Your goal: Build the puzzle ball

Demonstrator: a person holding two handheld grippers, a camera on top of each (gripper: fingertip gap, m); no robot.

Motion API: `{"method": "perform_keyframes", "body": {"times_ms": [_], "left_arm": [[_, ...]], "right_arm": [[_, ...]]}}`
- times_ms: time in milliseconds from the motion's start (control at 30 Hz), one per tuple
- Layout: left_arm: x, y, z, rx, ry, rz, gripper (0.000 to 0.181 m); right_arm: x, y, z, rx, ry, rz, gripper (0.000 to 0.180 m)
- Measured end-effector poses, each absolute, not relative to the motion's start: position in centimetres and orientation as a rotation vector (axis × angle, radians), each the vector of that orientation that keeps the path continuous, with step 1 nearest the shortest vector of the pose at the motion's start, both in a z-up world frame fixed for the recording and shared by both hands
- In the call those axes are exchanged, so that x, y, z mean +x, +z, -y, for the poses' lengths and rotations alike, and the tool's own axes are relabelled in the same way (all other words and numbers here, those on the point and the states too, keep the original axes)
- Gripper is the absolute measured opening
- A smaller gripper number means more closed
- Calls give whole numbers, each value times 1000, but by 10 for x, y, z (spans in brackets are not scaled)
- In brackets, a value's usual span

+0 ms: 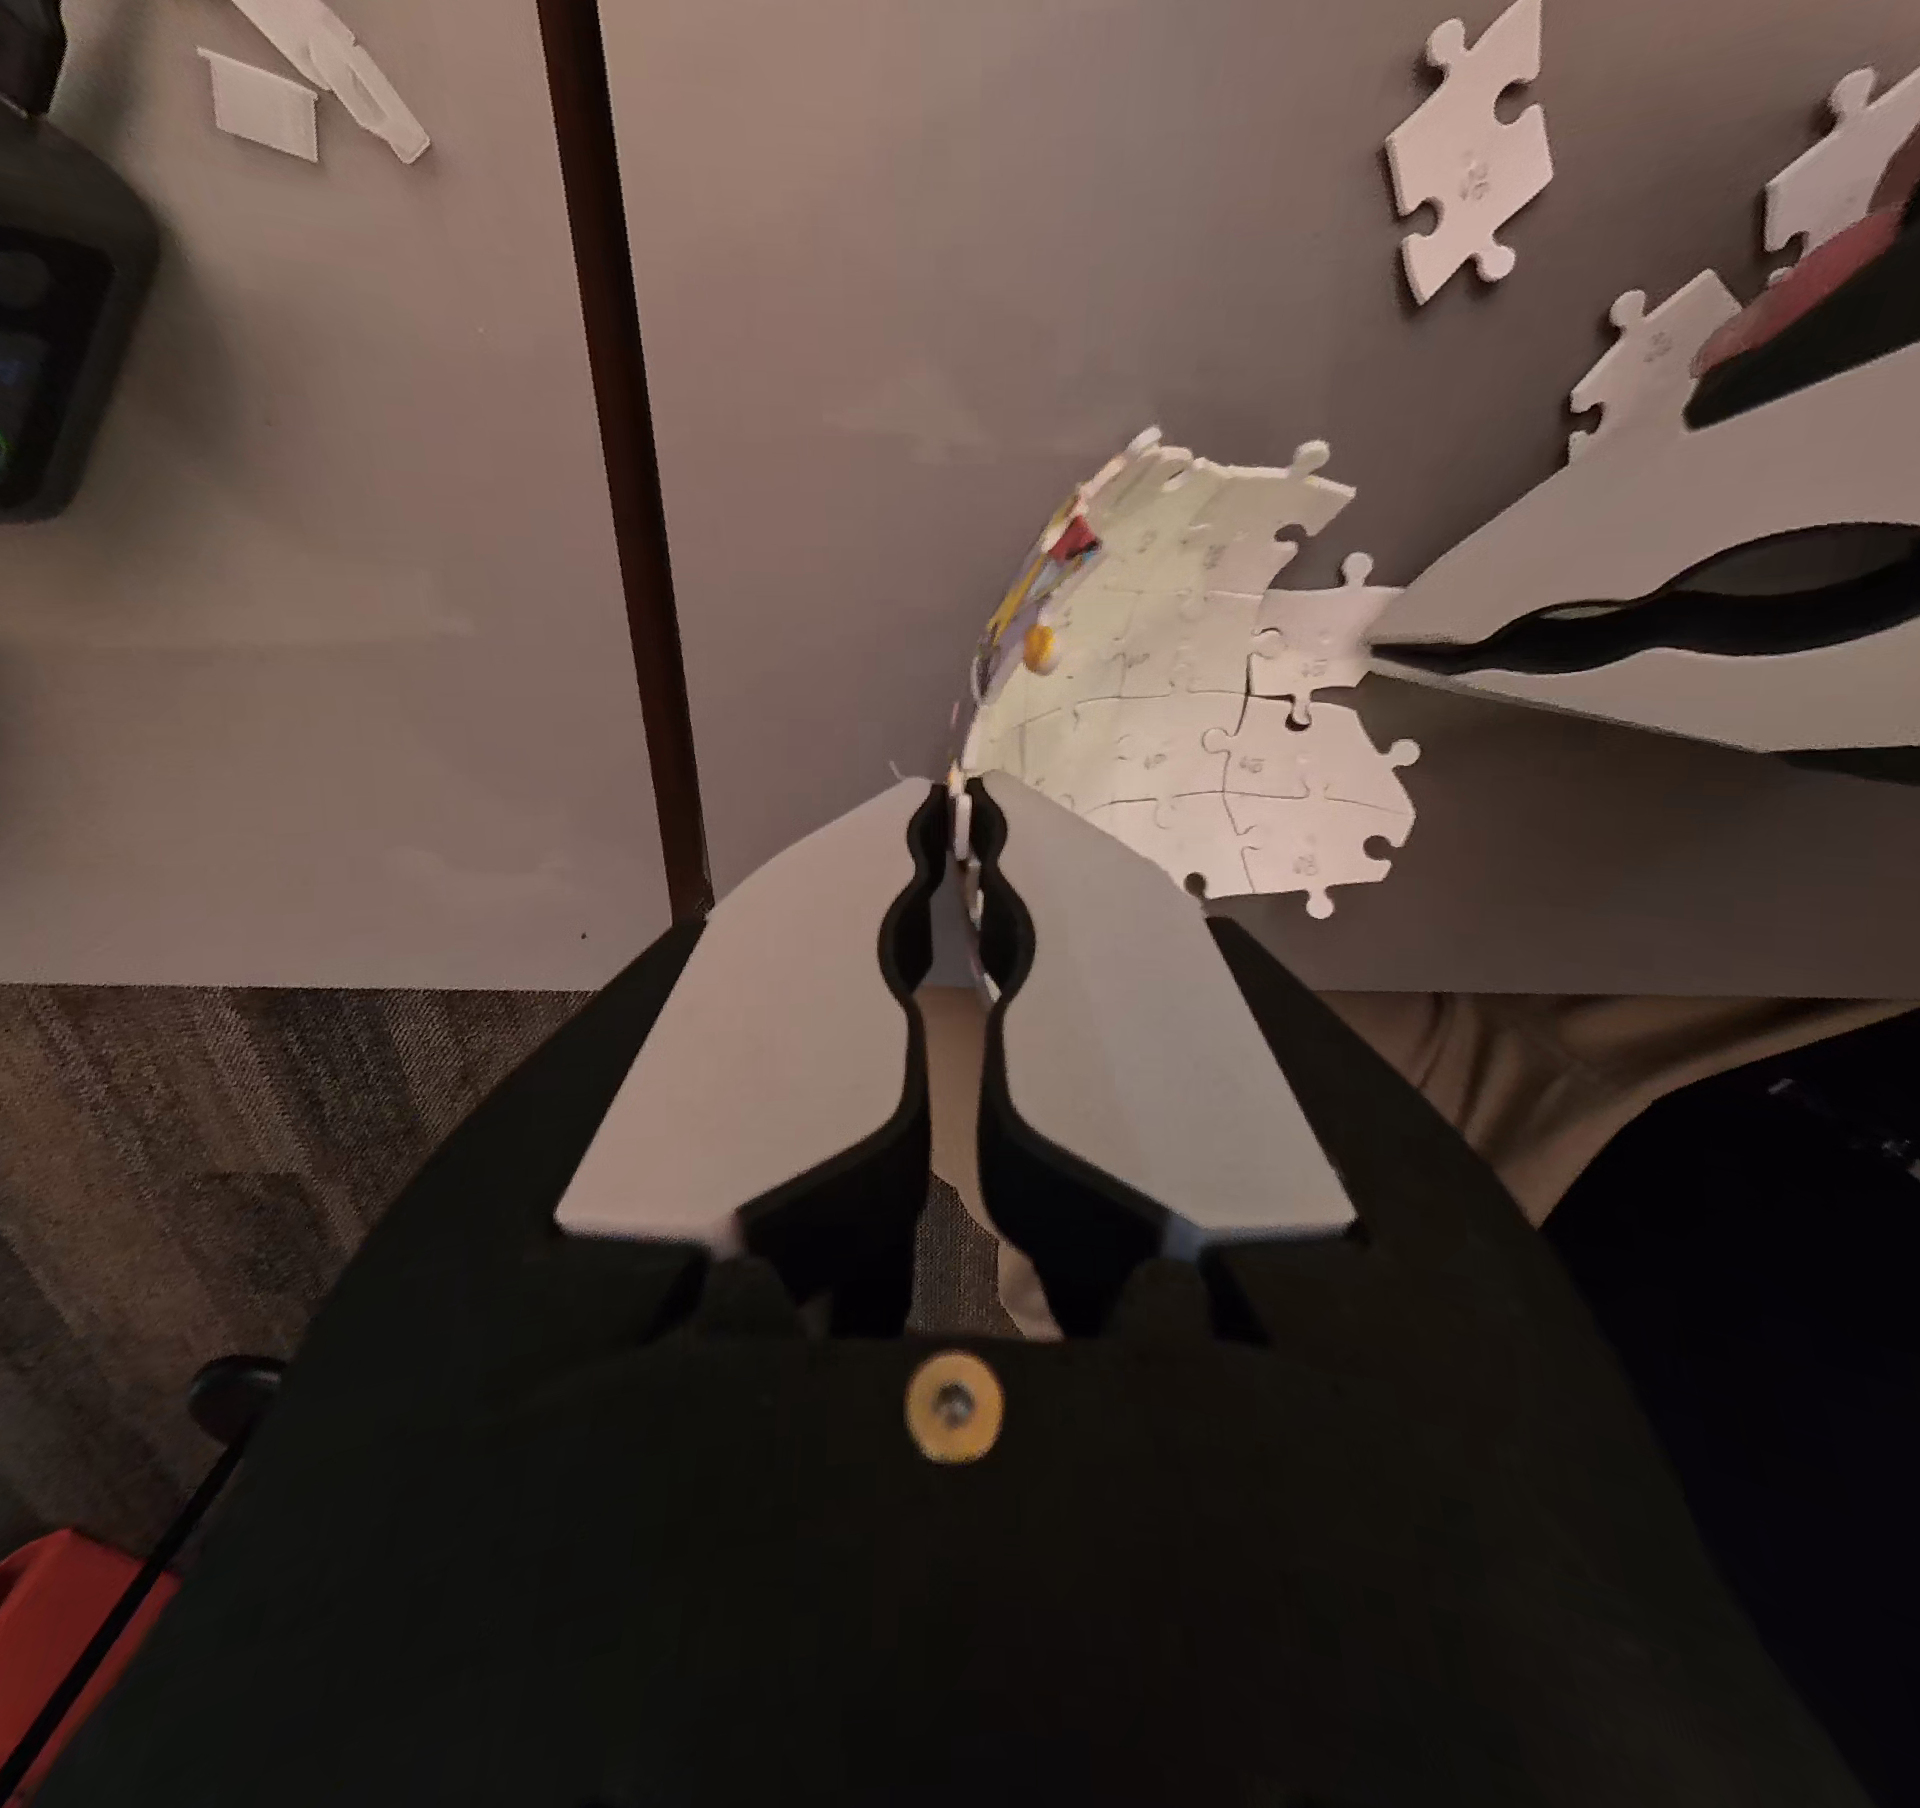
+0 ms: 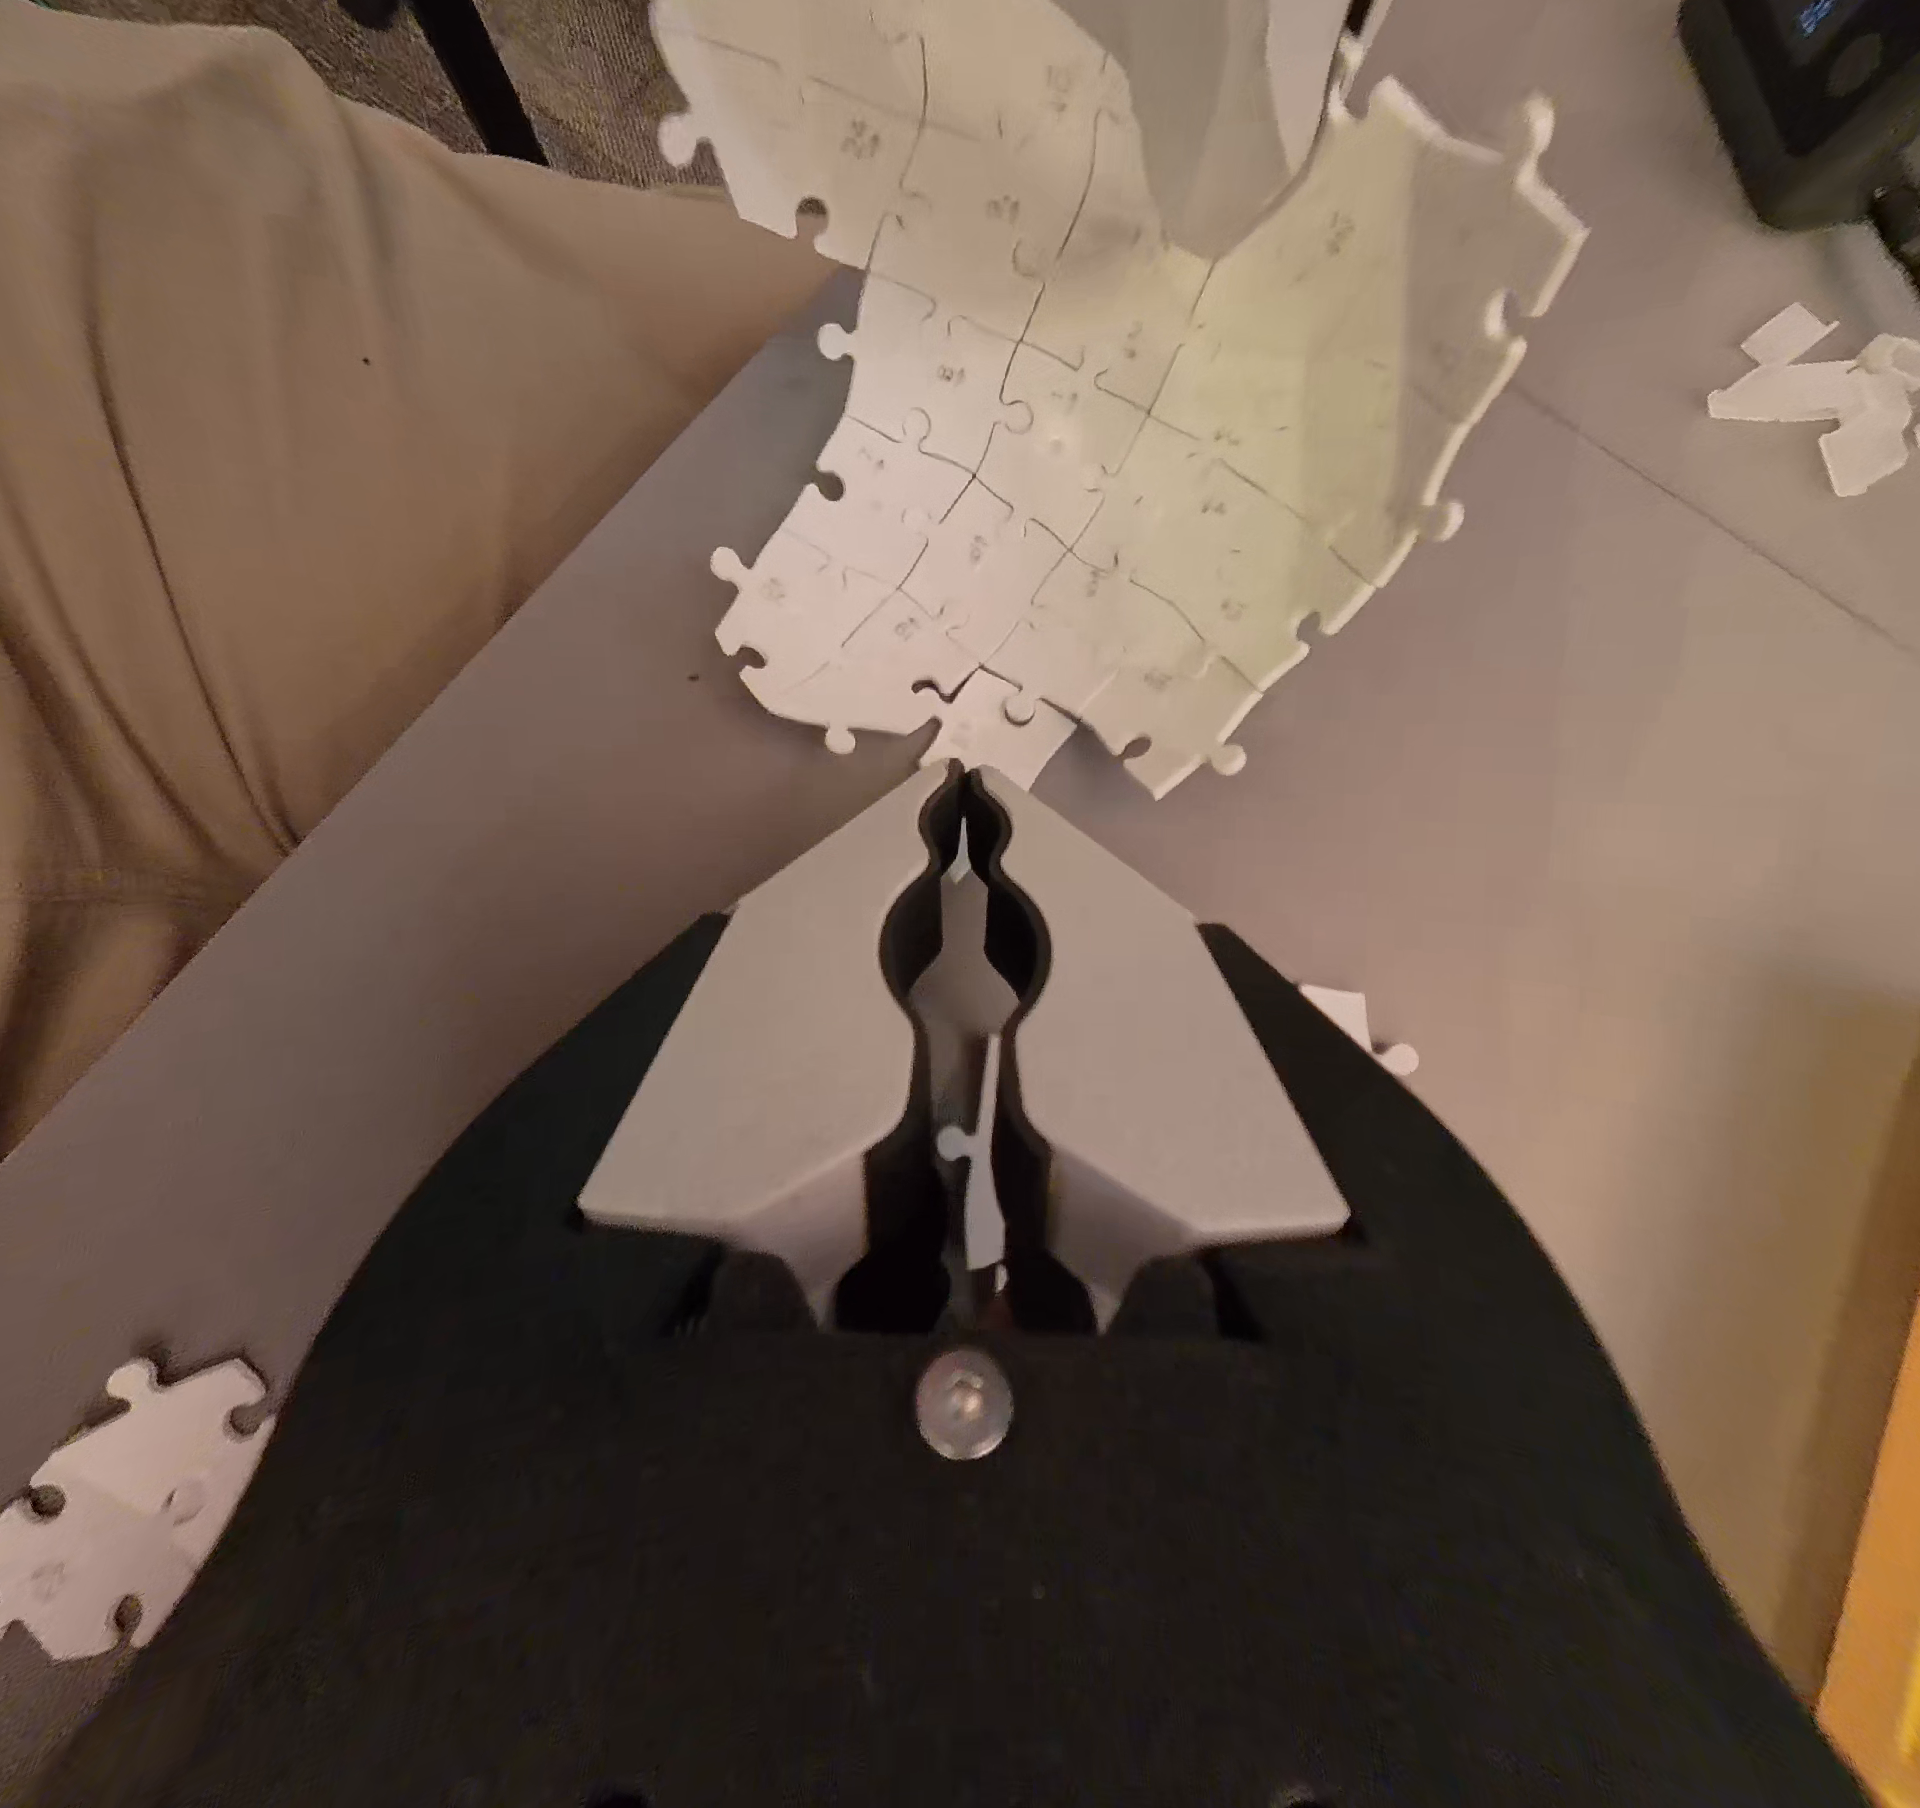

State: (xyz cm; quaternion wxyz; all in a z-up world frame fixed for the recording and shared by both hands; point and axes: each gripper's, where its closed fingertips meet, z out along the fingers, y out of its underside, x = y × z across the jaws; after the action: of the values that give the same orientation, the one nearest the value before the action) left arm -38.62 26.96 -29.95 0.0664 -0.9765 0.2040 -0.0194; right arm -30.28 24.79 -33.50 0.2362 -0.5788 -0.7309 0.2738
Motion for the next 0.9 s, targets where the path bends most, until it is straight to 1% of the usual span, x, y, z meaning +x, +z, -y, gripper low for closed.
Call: {"method": "perform_keyframes", "body": {"times_ms": [167, 367, 900], "left_arm": [[-385, -299, -270, -2944, -59, -608, 3], [-384, -299, -270, -2946, -52, -608, 4], [-376, -293, -268, -2933, -91, -592, 5]], "right_arm": [[-314, -326, -256, -1545, 732, 1948, 0], [-320, -339, -259, -1548, 678, 1967, 0], [-319, -341, -258, -1538, 716, 1926, 0]]}}
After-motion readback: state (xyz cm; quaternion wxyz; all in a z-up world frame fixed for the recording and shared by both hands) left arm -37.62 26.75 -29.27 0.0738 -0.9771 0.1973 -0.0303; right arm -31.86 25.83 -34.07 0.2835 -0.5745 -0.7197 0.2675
